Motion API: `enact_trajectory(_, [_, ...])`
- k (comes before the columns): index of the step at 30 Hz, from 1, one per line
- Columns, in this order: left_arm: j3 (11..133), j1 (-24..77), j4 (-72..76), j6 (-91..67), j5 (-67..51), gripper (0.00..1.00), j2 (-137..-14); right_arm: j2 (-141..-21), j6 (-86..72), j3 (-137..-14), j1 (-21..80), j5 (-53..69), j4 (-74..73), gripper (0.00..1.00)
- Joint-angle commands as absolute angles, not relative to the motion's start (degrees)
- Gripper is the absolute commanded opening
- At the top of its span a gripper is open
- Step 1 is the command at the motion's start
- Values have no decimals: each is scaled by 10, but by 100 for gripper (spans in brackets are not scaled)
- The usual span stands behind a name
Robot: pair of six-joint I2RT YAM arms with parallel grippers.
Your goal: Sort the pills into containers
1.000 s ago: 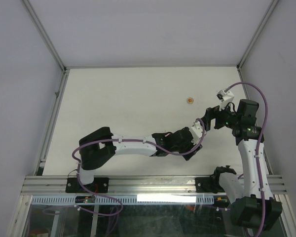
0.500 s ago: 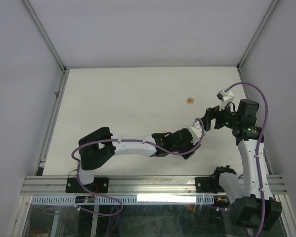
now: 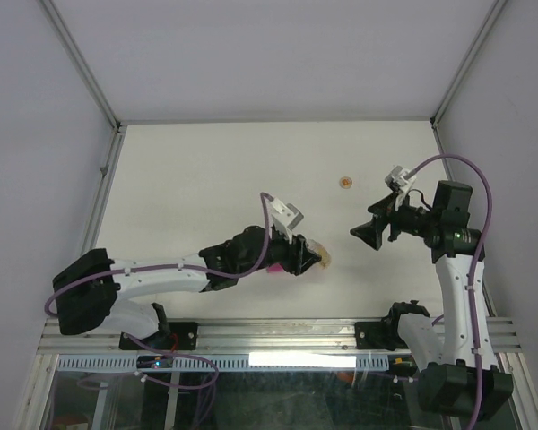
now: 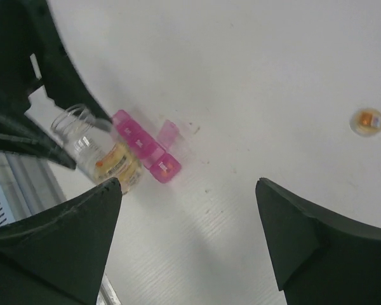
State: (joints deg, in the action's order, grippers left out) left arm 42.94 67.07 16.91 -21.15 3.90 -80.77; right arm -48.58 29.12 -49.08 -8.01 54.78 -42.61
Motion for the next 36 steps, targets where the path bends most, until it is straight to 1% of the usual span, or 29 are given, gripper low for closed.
enact_trajectory(1, [376, 641, 312, -283, 19, 1, -730, -470, 485, -544, -81, 742, -529, 90])
enact_trajectory(3, [358, 625, 335, -306, 20, 0, -712, -466, 607, -549, -79, 804, -615, 97])
enact_trajectory(5, [346, 614, 359, -326, 20, 0, -698, -459, 712, -543, -73, 849, -685, 99])
enact_trajectory(7, [340, 609, 386, -342, 24, 0, -695, -448, 744, -530, -61, 866, -675, 99])
enact_trajectory(9, [344, 609, 407, -356, 27, 0, -699, -436, 695, -516, -48, 857, -613, 99])
enact_trajectory(14, [379, 609, 435, -380, 22, 0, -735, -403, 524, -462, -14, 816, -379, 99])
enact_trajectory(17, [402, 609, 441, -389, 12, 0, -756, -413, 508, -450, 9, 794, -334, 99])
enact_trajectory(20, [411, 609, 452, -401, 4, 0, -771, -408, 424, -422, 45, 728, -213, 99])
enact_trajectory(24, [409, 609, 478, -422, 0, 0, -784, -410, 348, -390, 100, 656, -114, 98])
enact_trajectory(29, [408, 609, 494, -436, -2, 0, -793, -420, 332, -377, 121, 609, -85, 96])
enact_trajectory(36, [414, 609, 492, -439, -4, 0, -800, -434, 337, -375, 148, 552, -88, 83])
